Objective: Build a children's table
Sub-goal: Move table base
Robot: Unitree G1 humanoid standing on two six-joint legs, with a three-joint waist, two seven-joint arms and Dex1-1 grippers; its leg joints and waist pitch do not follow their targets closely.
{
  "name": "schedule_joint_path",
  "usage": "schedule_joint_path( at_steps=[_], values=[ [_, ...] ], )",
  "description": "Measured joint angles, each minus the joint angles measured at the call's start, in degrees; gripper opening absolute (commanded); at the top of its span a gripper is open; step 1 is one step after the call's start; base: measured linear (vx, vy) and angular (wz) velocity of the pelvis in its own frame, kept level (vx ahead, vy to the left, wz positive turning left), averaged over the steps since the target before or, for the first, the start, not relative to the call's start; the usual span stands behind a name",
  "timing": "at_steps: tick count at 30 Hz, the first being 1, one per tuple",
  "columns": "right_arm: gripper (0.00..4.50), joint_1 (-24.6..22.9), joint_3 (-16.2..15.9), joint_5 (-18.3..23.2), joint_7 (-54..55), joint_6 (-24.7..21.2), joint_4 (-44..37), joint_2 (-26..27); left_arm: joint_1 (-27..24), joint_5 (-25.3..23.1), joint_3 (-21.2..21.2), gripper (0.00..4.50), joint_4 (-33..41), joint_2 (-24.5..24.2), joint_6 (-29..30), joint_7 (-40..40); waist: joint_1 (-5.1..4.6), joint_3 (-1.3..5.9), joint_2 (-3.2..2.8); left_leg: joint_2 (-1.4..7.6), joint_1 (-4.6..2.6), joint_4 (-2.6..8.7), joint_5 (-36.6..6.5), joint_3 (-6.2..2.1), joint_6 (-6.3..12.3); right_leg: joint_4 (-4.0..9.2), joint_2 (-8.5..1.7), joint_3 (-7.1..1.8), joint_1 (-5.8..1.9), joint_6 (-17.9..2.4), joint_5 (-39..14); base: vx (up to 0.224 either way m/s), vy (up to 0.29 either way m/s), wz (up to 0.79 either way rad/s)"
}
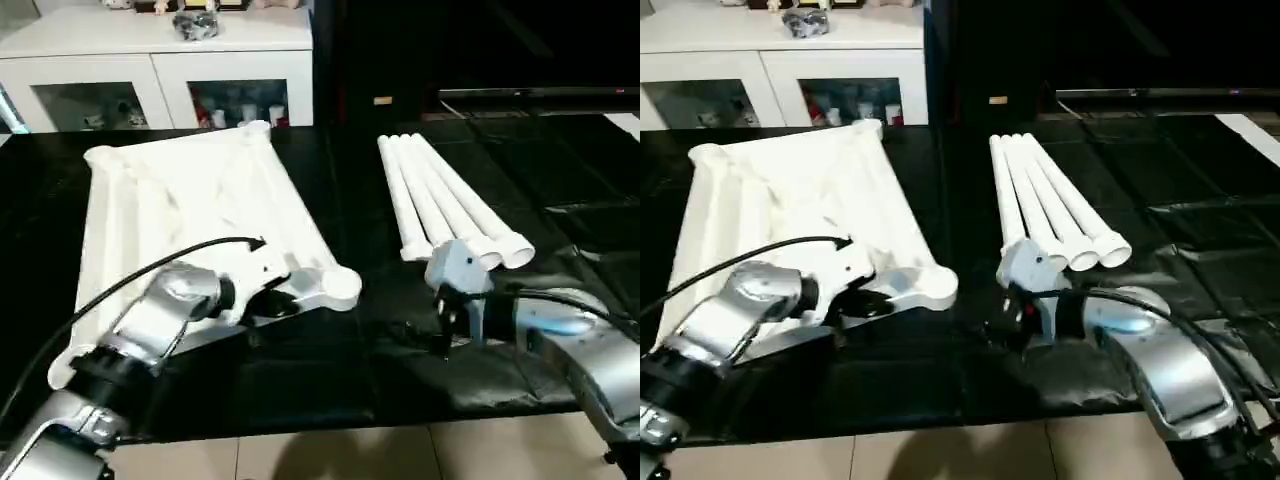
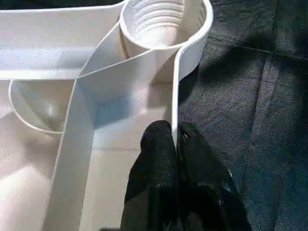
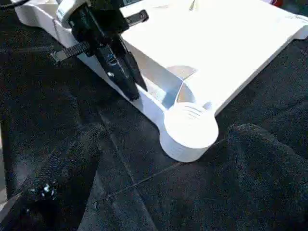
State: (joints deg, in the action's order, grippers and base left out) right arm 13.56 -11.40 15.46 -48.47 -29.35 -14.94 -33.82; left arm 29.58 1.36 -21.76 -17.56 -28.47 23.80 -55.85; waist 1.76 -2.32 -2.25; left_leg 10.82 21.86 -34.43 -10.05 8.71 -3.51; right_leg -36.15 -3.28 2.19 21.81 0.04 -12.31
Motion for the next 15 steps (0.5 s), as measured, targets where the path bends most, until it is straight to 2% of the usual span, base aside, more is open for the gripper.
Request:
schedule_joint_path(
  at_steps=[2,3,6,10,12,15],
  values=[
    [4.50,0.21,0.89,0.51,1.11,-0.91,0.67,1.03,-0.06,-0.03,0.07,0.30,0.37,-0.15,0.16,0.08,-0.02,-0.06,0.43,0.03,-0.01,0.01,0.00,0.06,0.00,-0.01,0.00,-0.01,0.03,0.00,0.00,0.000,0.000,0.00],
    [4.50,0.84,2.19,1.29,2.04,-2.17,1.50,2.26,-0.27,-0.02,0.20,0.59,0.81,-0.21,0.70,0.46,-0.02,-0.07,0.64,0.06,-0.02,0.01,0.00,0.08,0.00,-0.01,0.00,0.01,0.04,-0.02,0.01,0.000,0.000,0.00],
    [4.50,3.25,4.45,2.94,3.77,-4.06,2.24,4.15,-1.28,0.04,0.92,0.68,2.03,-0.53,2.39,1.33,-0.02,-0.11,0.74,0.06,0.01,0.00,0.00,0.14,0.00,-0.01,-0.02,-0.01,0.09,-0.05,0.03,0.000,0.000,0.00],
    [4.50,7.11,6.44,2.78,9.32,-4.27,5.79,8.56,-2.93,0.64,2.17,1.06,4.50,-1.81,3.95,1.29,0.26,-0.15,0.82,0.10,0.10,0.01,0.02,0.15,-0.03,-0.01,-0.02,0.03,0.19,-0.05,0.03,0.000,0.000,0.00],
    [4.50,9.43,6.54,1.72,12.29,-3.50,8.50,10.25,-3.13,1.51,3.36,1.08,6.48,-2.41,4.81,1.09,0.43,-0.20,0.91,0.08,0.12,0.01,0.02,0.17,-0.03,-0.01,-0.03,0.02,0.20,-0.05,0.04,0.000,0.000,0.00],
    [4.50,15.53,6.55,-2.68,19.06,-1.33,15.32,13.11,-3.13,2.88,5.68,1.41,10.09,-3.14,5.89,1.14,0.41,-0.24,0.98,0.08,0.19,0.01,0.06,0.20,-0.09,-0.03,-0.03,0.01,0.28,-0.11,0.07,0.000,0.000,0.00]
  ],
)
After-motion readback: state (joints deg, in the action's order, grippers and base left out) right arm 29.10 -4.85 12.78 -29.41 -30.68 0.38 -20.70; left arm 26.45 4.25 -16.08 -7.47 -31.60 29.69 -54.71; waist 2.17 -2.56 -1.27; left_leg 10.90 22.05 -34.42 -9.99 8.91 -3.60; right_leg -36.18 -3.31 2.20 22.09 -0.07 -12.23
